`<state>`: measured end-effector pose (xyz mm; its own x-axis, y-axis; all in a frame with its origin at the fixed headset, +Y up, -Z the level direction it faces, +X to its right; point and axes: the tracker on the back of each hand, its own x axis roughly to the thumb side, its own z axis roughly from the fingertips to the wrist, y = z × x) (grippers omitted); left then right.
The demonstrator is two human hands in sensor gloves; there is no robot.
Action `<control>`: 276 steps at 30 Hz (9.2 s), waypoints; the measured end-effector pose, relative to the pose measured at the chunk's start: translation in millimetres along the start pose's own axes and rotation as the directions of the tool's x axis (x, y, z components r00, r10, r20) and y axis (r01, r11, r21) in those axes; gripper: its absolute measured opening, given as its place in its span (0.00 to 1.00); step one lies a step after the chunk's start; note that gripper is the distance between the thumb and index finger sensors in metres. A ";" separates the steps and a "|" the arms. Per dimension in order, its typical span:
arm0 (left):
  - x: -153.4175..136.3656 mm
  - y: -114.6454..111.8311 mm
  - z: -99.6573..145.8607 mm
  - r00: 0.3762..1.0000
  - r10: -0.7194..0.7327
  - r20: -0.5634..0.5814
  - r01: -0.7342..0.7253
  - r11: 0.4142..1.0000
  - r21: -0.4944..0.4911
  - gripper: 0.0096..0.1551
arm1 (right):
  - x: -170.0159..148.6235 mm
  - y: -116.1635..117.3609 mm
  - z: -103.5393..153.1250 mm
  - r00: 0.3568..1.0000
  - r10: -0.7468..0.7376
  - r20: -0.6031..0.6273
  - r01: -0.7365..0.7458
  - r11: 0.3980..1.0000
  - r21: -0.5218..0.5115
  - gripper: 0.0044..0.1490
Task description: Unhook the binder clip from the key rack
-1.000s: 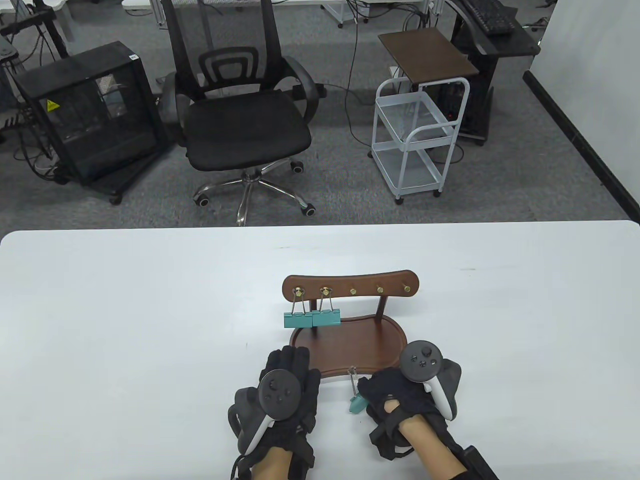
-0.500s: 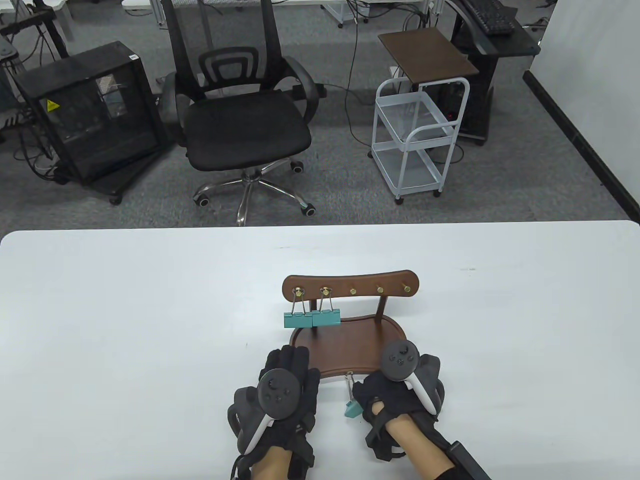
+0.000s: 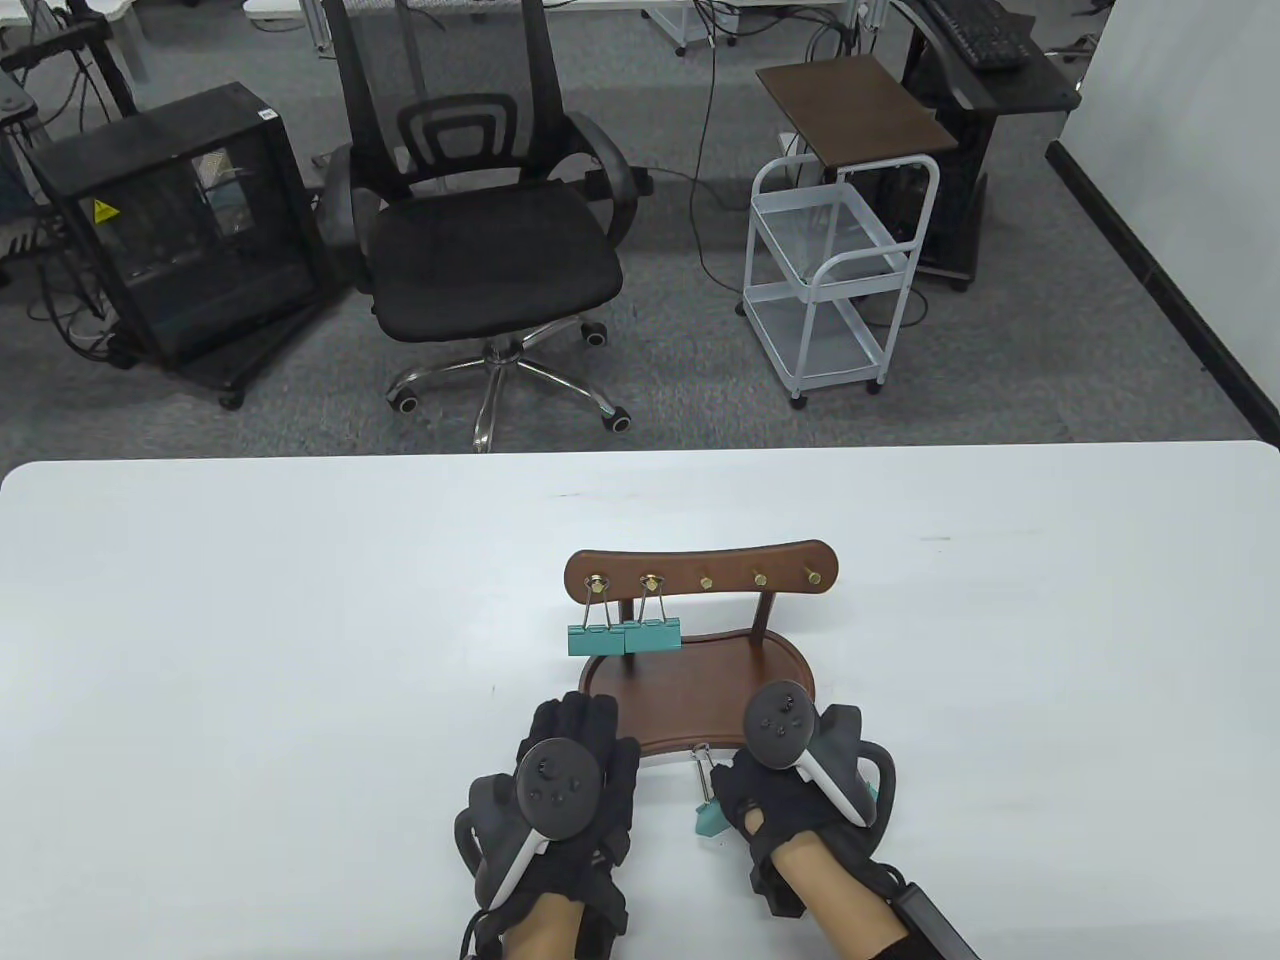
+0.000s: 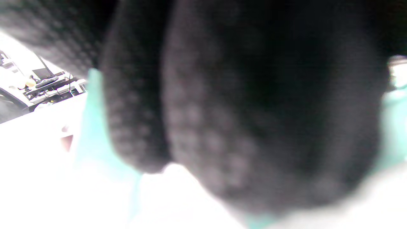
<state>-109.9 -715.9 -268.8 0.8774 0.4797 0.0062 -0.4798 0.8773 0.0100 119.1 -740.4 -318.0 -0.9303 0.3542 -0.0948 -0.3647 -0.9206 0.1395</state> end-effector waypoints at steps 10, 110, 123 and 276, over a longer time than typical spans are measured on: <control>0.1 -0.1 0.3 1.000 -0.006 0.000 0.006 1.000 0.000 0.36 | -6.9 -4.4 1.7 0.999 -0.019 -0.041 0.020 1.000 0.019 0.25; -50.8 -1.6 -75.0 0.719 0.685 -0.114 -0.689 0.724 0.008 0.50 | -104.5 -48.7 19.8 0.987 -0.079 0.142 0.127 0.921 -0.368 0.37; -53.3 -6.1 -78.0 0.623 0.769 -0.143 -0.780 0.624 -0.039 0.35 | -106.0 -48.5 20.5 0.988 -0.083 0.129 0.125 0.923 -0.364 0.37; -57.5 11.1 -18.1 0.979 -0.096 -0.179 0.111 0.991 0.072 0.38 | -100.8 -45.8 19.1 0.984 -0.109 0.140 0.151 0.926 -0.346 0.37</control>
<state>-165.7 -733.6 -287.1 0.9054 0.3872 -0.1742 -0.3785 0.9219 0.0823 228.8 -730.8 -296.0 -0.8813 0.4716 0.0293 -0.4654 -0.8557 -0.2264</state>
